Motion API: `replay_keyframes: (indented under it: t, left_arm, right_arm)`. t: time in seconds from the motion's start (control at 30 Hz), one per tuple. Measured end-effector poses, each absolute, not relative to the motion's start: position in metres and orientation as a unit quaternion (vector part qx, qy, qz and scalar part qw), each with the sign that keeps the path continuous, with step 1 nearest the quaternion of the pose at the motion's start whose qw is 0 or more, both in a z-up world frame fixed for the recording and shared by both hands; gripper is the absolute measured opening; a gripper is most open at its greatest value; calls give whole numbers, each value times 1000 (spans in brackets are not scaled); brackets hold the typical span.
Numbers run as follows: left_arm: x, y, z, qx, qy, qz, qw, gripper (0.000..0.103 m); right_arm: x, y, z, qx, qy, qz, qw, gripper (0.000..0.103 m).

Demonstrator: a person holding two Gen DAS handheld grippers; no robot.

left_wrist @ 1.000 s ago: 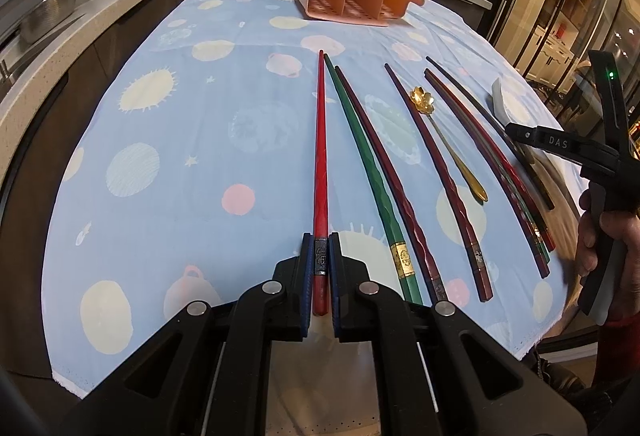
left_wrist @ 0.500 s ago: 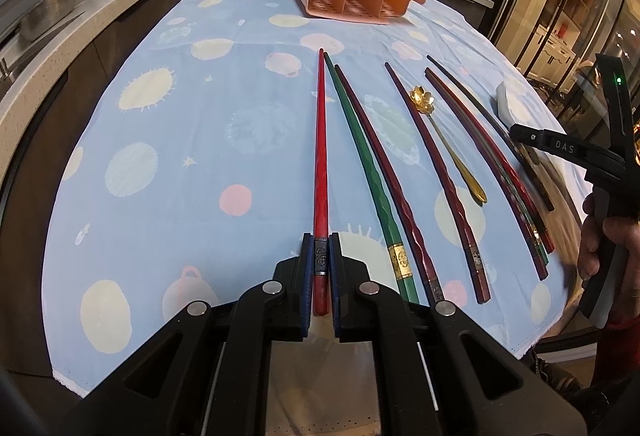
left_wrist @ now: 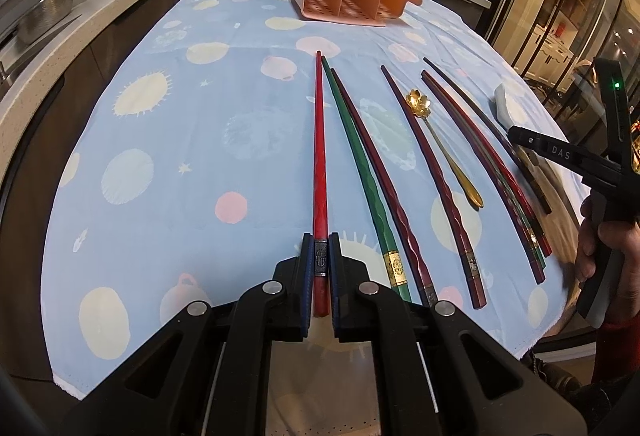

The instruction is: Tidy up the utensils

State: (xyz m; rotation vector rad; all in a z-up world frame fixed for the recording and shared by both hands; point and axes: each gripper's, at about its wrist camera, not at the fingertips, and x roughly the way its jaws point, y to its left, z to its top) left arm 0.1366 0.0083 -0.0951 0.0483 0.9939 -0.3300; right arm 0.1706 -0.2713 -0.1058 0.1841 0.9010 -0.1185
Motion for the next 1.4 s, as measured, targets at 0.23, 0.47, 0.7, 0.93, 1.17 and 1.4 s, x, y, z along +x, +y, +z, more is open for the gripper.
replay_keyframes:
  t: [0.23, 0.47, 0.7, 0.93, 1.17, 1.4]
  left_arm:
    - [148, 9, -80, 23, 457, -156, 875, 7]
    - [177, -2, -43, 27, 408, -163, 898, 7]
    - [217, -17, 0, 21, 349, -163, 923, 7]
    - [220, -19, 2, 23, 351, -165, 921, 7]
    - [187, -5, -53, 22, 427, -154, 891, 7]
    - [166, -3, -68, 23, 454, -162, 876, 7]
  right_arm:
    - [173, -280, -91, 95, 418, -55, 902, 10]
    - [190, -286, -68, 104, 396, -37, 912, 8]
    - [226, -281, -55, 94, 387, -8, 917, 7]
    - [235, -276, -55, 78, 388, -9, 918, 7]
    - [203, -276, -69, 80, 403, -18, 911, 8]
    - [175, -272, -84, 86, 430, -18, 899, 12]
